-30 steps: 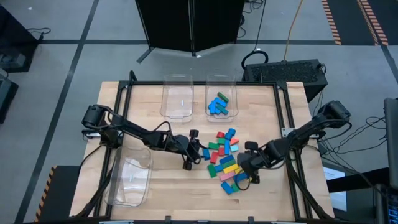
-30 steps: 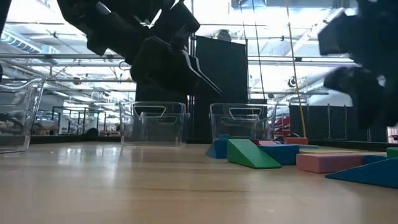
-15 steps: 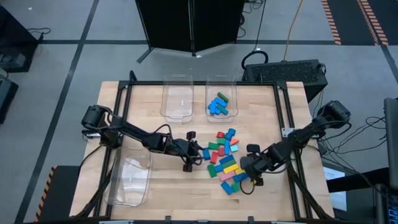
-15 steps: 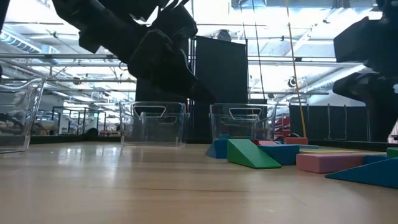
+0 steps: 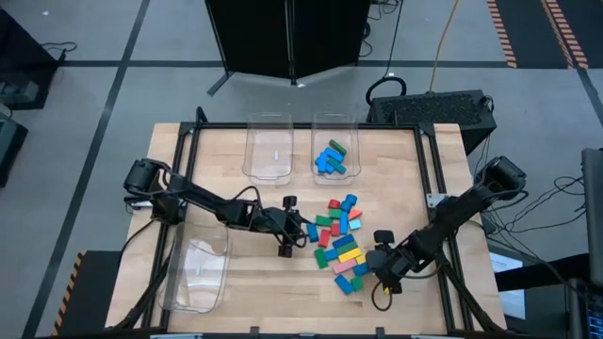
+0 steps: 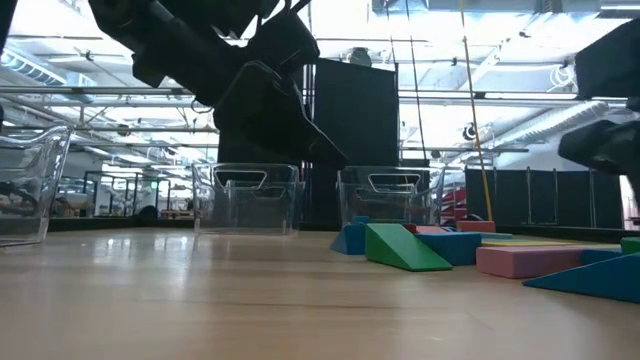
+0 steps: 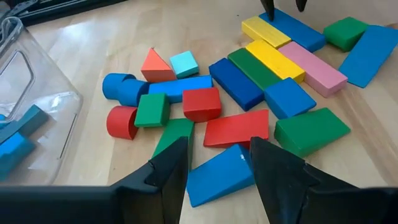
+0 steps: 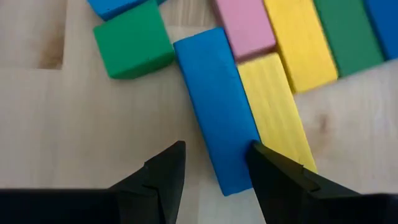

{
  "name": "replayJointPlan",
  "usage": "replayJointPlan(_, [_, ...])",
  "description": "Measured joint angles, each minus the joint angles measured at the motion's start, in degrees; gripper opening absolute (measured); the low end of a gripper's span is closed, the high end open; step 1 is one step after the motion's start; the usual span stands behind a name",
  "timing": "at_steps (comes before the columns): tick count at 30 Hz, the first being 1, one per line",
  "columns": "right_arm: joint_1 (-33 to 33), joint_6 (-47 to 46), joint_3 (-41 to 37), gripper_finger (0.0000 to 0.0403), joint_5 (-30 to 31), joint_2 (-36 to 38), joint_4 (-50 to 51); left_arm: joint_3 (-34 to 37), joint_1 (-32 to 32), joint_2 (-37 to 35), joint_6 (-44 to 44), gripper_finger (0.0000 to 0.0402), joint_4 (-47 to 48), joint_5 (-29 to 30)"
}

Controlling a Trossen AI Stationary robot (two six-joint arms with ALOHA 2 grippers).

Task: Sort blocks by size
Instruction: Put the blue rectangular block into the top right transparent bin

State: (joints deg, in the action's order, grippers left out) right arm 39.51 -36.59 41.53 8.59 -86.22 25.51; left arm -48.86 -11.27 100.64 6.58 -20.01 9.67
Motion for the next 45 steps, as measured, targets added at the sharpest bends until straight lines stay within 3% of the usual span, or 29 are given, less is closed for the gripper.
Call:
replayJointPlan(9, [-0.1, 4.1, 0.2, 0.0169, 3.8, -1.9, -0.6, 0.0, 0.0, 0.0, 1.8, 0.0173, -1.8, 0.0])
replayJointPlan(14, [0.3, -2.8, 0.4, 0.0169, -4.3, -1.7, -0.3, 0.0, 0.0, 0.0, 1.8, 0.0173, -1.7, -0.1])
replayJointPlan(19, [2.3, -2.4, 3.8, 0.0169, -6.3, -2.2, 2.4, 0.0, 0.0, 0.0, 1.8, 0.0173, -2.0, -0.2])
replayJointPlan(24, [2.7, -0.8, 8.8, 0.0169, -2.4, -2.1, 7.0, -1.3, -0.2, 0.0, 0.4, 0.0173, -5.1, -0.6])
replayJointPlan(31, [2.6, -1.4, 8.5, 0.0169, 1.9, -2.8, 8.9, -4.8, -2.0, 0.0, 0.7, 0.0176, -2.1, -4.4])
replayJointPlan(37, [4.0, 1.2, 8.2, 0.0195, 1.6, -5.3, 8.6, -6.4, -3.5, 0.4, 1.5, 0.0228, -1.8, -5.0])
replayJointPlan(45, [5.0, 1.8, 8.2, 0.0266, 1.8, -8.9, 7.4, -6.6, -4.5, 0.4, 1.5, 0.0294, -2.6, -5.1])
